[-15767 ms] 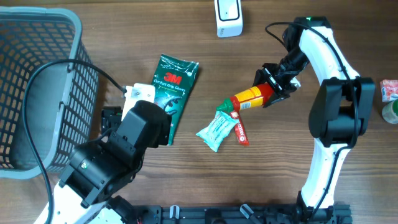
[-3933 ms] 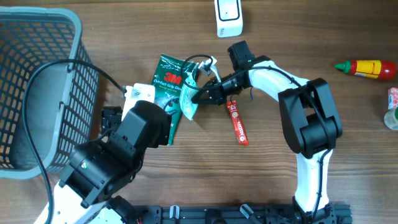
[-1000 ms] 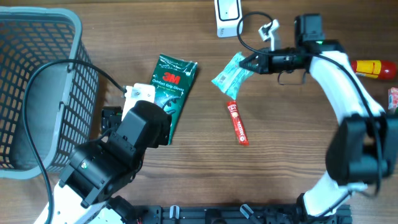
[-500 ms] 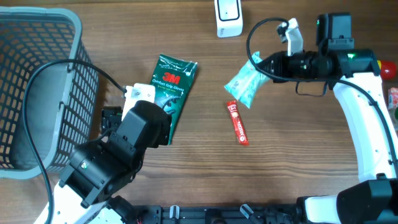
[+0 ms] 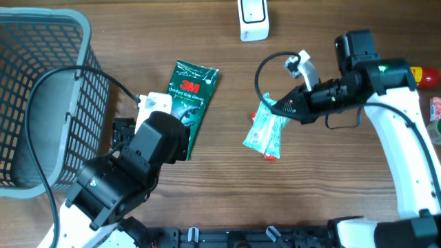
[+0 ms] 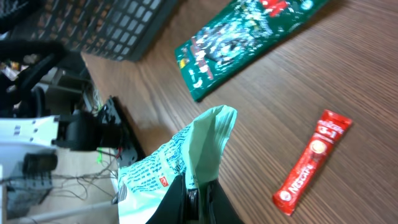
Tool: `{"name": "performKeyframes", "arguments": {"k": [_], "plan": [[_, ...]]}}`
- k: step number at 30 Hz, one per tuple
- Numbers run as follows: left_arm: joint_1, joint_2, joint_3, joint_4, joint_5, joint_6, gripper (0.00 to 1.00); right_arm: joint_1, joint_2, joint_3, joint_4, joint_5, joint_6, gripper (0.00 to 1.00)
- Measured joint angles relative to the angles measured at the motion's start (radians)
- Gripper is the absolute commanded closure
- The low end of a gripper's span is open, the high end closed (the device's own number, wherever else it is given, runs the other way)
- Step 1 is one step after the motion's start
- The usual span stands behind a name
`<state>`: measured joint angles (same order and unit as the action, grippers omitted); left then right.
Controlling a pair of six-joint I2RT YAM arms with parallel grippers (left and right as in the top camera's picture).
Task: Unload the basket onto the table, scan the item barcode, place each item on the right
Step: 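Lift the tissue pack and swing it right with the right gripper, then hold the tissue pack under the white scanner with the right gripper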
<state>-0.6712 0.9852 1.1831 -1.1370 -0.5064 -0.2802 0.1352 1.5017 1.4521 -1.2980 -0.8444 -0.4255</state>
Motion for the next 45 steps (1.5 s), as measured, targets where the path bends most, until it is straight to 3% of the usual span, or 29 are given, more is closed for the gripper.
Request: {"name": "performKeyframes", "arguments": {"k": [9, 17, 27, 32, 39, 45], "plan": [[0.000, 0.000, 0.000, 0.000, 0.000, 0.000, 0.00, 0.073, -0.087, 0.000, -0.044, 0.000, -0.022, 0.96], [0.000, 0.000, 0.000, 0.000, 0.000, 0.000, 0.00, 0.106, -0.106, -0.006, 0.016, 0.031, -0.003, 0.95], [0.000, 0.000, 0.000, 0.000, 0.000, 0.000, 0.00, 0.107, -0.107, -0.153, 0.560, 0.378, 0.221, 0.95], [0.000, 0.000, 0.000, 0.000, 0.000, 0.000, 0.00, 0.107, -0.098, -0.233, 0.802, 0.551, 0.252, 0.95], [0.000, 0.000, 0.000, 0.000, 0.000, 0.000, 0.00, 0.107, -0.081, -0.274, 1.133, 0.645, 0.129, 0.95], [0.000, 0.000, 0.000, 0.000, 0.000, 0.000, 0.00, 0.107, -0.016, -0.274, 1.320, 0.674, -0.073, 0.96]]}}
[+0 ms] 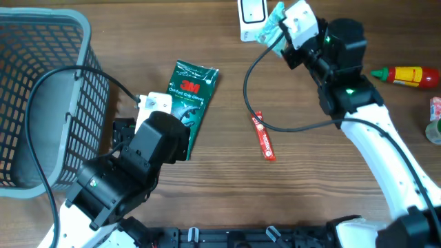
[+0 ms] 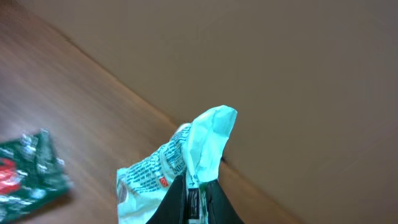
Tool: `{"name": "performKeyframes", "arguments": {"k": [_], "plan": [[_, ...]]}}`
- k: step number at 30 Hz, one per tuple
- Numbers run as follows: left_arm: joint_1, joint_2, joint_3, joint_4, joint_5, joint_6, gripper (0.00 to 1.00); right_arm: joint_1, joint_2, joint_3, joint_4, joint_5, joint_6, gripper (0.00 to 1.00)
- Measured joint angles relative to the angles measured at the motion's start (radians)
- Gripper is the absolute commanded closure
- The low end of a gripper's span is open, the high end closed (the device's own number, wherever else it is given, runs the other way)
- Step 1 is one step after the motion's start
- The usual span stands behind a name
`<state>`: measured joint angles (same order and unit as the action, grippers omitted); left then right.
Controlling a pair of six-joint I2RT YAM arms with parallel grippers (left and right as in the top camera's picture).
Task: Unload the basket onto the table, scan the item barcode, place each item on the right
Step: 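Hold the tissue pack under the white scanner with the right gripper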
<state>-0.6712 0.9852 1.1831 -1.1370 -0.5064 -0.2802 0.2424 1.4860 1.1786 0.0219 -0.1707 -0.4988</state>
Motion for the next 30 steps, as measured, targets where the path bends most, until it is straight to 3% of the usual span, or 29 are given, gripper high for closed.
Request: {"name": "performKeyframes", "arguments": {"k": [4, 12, 17, 22, 30], "plan": [[0.000, 0.000, 0.000, 0.000, 0.000, 0.000, 0.00, 0.000, 0.111, 0.000, 0.141, 0.027, -0.100, 0.95], [0.000, 0.000, 0.000, -0.001, 0.000, 0.000, 0.00, 0.000, 0.380, -0.004, 0.650, 0.071, -0.318, 0.95], [0.000, 0.000, 0.000, 0.000, 0.000, 0.000, 0.00, 0.000, 0.517, -0.004, 0.841, 0.095, -0.427, 0.95], [0.000, 0.000, 0.000, 0.000, 0.000, 0.000, 0.00, 0.002, 0.629, -0.004, 0.948, 0.101, -0.473, 0.95], [0.000, 0.000, 0.000, 0.000, 0.000, 0.000, 0.00, 0.045, 0.694, 0.039, 0.968, 0.100, -0.495, 0.95]]}}
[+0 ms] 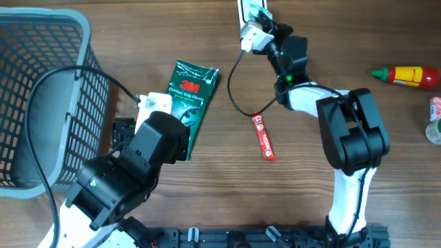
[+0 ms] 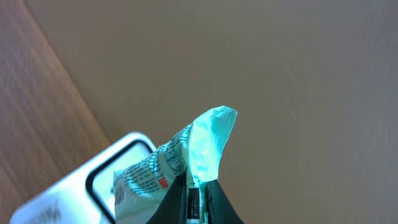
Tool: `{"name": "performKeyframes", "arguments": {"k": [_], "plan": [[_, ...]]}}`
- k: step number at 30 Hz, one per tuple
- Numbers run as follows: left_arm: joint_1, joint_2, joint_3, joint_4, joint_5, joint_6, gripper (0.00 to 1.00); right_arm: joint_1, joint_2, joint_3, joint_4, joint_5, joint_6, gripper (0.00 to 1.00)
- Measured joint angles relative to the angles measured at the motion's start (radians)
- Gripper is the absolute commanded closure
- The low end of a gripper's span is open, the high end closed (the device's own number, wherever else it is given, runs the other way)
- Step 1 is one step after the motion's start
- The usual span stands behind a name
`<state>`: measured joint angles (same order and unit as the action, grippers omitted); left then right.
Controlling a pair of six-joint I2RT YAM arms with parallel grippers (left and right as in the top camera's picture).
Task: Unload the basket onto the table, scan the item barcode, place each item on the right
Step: 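Hold the tissue pack under the white scanner with the right gripper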
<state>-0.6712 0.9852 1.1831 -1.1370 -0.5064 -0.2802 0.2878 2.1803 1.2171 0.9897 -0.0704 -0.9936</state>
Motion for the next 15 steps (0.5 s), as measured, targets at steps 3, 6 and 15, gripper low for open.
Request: {"name": "performKeyframes", "arguments": {"k": [3, 6, 15], "plan": [[0.000, 0.000, 0.000, 0.000, 0.000, 0.000, 0.00, 0.004, 0.023, 0.050, 0.005, -0.001, -0.024, 0.95], [0.000, 0.000, 0.000, 0.000, 0.000, 0.000, 0.00, 0.004, 0.051, 0.105, 0.006, 0.000, -0.060, 0.95], [0.000, 0.000, 0.000, 0.000, 0.000, 0.000, 0.00, 0.005, 0.162, 0.204, 0.010, 0.000, -0.210, 0.95]]}}
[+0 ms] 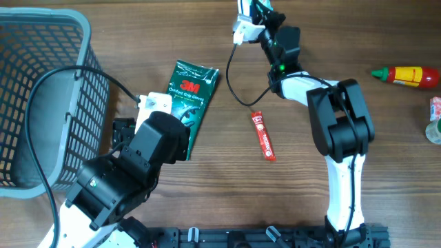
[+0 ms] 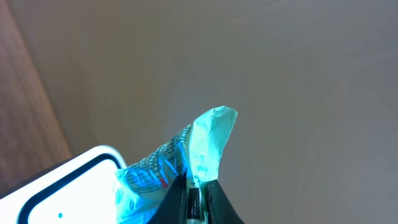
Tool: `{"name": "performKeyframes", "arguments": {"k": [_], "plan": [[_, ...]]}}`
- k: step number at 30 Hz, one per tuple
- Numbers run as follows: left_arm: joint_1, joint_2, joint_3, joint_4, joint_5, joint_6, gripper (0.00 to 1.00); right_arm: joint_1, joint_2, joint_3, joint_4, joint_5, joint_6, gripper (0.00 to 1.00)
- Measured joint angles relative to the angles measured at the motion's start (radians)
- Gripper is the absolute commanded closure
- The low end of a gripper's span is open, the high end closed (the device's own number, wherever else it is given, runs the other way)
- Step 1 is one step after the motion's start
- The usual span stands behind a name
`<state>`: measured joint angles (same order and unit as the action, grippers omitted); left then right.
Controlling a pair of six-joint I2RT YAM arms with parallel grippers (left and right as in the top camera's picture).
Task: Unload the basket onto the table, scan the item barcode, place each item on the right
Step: 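Hold the tissue pack under the white scanner with the right gripper, then carry the tissue pack to the far right side of the table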
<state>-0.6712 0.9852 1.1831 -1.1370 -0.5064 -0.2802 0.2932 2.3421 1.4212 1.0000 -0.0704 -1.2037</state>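
Note:
A pale green printed packet (image 2: 208, 140) stands pinched at its lower edge in my right gripper (image 2: 198, 194), which is shut on it. The packet hangs right by the white scanner (image 2: 59, 190), and bluish light falls on its printed side. From overhead, the right gripper (image 1: 252, 15) reaches to the table's far edge and covers most of the scanner; only a bit of the packet (image 1: 259, 5) shows. My left arm (image 1: 131, 169) rests low at the front left, its fingers hidden from view.
A grey mesh basket (image 1: 41, 41) fills the left side. A green 3M glove pack (image 1: 191, 96) lies beside the left arm. A red Nescafe stick (image 1: 262, 136) lies mid-table. A red sauce bottle (image 1: 403, 74) lies at the right.
My right gripper has shifted slightly further toward the table's far edge. The scanner's face fills more of the wrist view, and the packet now glows bluer. The left arm is unchanged.
First my right gripper held the green packet low over mid-table above the red stick. Then it held the packet up by the scanner at the far edge. After that the packet was in front of the scanner's face, and now it is closer, lit blue.

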Motion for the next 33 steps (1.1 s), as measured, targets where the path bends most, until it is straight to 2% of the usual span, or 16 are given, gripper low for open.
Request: {"name": "performKeyframes", "arguments": {"k": [15, 22, 28, 30, 33], "plan": [[0.000, 0.000, 0.000, 0.000, 0.000, 0.000, 0.00, 0.016, 0.027, 0.008, 0.043, 0.016, -0.089, 0.95], [0.000, 0.000, 0.000, 0.000, 0.000, 0.000, 0.00, -0.014, -0.041, 0.008, 0.011, 0.164, -0.100, 0.96], [0.000, 0.000, 0.000, 0.000, 0.000, 0.000, 0.00, -0.132, -0.163, 0.019, 0.011, 0.373, -0.103, 0.96], [0.000, 0.000, 0.000, 0.000, 0.000, 0.000, 0.00, -0.186, -0.178, 0.027, -0.047, 0.444, -0.103, 0.96], [0.000, 0.000, 0.000, 0.000, 0.000, 0.000, 0.00, -0.275, -0.184, 0.031, -0.238, 0.525, -0.062, 0.96]]}}
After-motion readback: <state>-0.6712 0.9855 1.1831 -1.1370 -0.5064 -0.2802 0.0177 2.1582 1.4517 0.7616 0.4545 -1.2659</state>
